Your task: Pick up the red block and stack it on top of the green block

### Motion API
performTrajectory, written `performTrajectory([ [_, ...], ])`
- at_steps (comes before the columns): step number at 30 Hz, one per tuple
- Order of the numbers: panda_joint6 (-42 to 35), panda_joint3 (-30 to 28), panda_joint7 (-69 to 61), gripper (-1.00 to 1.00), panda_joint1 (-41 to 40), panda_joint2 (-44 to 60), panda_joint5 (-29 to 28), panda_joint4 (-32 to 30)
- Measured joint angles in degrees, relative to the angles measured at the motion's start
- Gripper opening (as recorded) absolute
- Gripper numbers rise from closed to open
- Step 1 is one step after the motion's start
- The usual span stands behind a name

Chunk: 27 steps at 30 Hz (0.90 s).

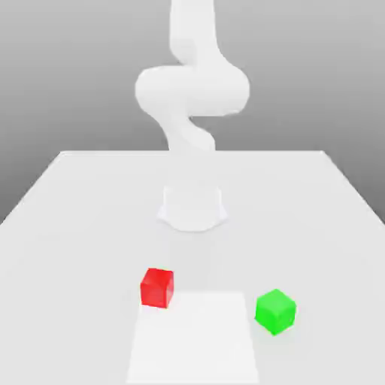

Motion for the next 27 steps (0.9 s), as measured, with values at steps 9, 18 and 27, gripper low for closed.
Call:
performTrajectory([
  [9, 12.1, -1.5, 1.4, 0.0, -3.4, 14.6, -1.5, -16.7],
  [18, 30.0, -4.2, 1.8, 0.0, -6.6, 37.2, -1.5, -32.5],
  [27, 41.9, -0.9, -0.4, -1.0, -9.5, 51.6, 1.7, -31.7],
])
